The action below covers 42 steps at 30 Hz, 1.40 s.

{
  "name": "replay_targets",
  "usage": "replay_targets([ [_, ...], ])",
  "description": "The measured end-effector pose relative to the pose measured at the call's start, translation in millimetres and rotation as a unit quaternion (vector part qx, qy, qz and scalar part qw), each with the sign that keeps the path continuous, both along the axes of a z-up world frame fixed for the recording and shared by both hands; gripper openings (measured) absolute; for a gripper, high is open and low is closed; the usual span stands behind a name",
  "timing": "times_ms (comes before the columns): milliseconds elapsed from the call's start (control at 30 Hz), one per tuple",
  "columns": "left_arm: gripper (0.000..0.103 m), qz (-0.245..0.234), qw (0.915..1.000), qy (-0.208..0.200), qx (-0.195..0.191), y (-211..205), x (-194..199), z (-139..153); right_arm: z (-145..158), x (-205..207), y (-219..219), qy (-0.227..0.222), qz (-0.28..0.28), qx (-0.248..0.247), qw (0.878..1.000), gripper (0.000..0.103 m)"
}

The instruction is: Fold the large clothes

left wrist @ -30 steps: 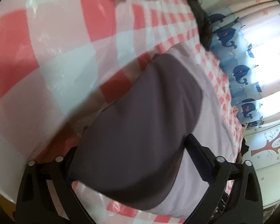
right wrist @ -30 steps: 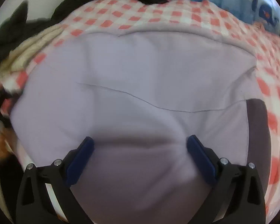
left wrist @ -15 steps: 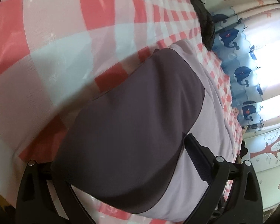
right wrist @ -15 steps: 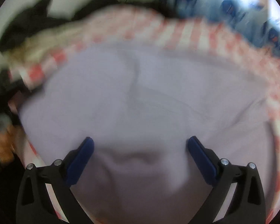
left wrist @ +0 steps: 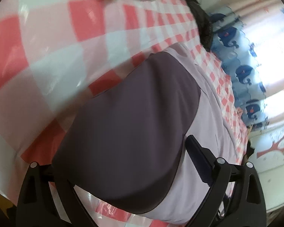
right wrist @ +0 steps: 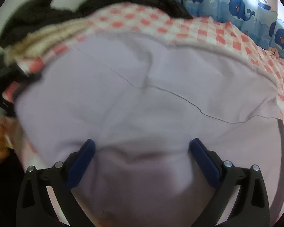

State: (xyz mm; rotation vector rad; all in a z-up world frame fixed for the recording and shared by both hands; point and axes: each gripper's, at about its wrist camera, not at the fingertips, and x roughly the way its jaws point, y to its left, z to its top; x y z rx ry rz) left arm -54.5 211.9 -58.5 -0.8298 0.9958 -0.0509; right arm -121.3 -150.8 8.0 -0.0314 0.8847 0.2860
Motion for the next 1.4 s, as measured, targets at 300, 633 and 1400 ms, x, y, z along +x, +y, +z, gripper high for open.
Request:
replay_targets([
  [300, 0.095, -0.006, 0.9987, -0.017, -0.047, 3, 0, -21, 5, 4, -5, -0.017, -0.001, 0.006, 1.000, 0.097],
  [633, 0.095, -0.010, 0.9987, -0.038, -0.033, -2, -2, -19, 43, 54, -1, -0.029, -0.014, -0.003, 0.999, 0.097],
  [1400, 0.095, -0.025, 0.9975, -0.052, 0.040, -14, 0, -6, -13, 55, 19, 0.040, 0.006, -0.038, 0.998, 0.098],
])
